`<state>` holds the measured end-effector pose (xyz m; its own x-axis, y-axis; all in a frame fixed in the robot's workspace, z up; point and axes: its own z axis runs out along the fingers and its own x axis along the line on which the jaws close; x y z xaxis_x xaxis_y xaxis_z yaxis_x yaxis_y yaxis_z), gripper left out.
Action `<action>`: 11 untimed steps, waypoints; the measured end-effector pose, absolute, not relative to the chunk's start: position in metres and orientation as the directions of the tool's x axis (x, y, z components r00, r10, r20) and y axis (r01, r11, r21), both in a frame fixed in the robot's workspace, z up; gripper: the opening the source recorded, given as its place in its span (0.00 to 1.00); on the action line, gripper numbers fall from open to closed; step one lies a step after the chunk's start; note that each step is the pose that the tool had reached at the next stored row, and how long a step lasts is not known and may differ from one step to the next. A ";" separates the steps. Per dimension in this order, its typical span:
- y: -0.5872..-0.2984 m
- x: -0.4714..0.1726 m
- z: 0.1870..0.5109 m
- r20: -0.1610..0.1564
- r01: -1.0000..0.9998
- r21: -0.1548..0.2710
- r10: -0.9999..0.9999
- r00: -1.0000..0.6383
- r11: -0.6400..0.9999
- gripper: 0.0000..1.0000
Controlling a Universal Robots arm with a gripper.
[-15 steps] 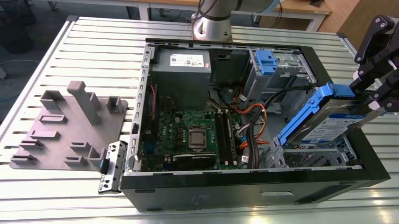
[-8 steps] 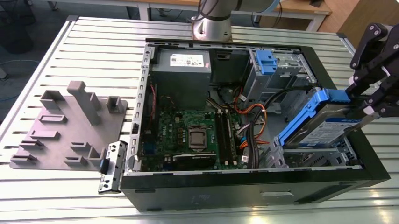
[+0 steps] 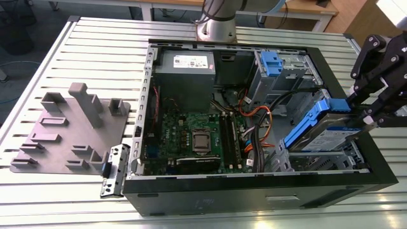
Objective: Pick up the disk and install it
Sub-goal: 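Insert the disk into the insertion slot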
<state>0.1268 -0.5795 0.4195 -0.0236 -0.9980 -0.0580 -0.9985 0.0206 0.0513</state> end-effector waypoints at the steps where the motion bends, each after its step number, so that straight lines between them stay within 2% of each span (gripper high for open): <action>1: -0.580 0.127 0.418 -0.058 -0.998 0.051 -0.998 -0.023 0.020 0.35; 11: -0.581 0.127 0.400 -0.058 -0.999 0.051 -0.998 -0.022 0.019 0.35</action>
<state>0.1268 -0.5807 0.3996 -0.0219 -0.9981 -0.0580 -0.9985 0.0189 0.0513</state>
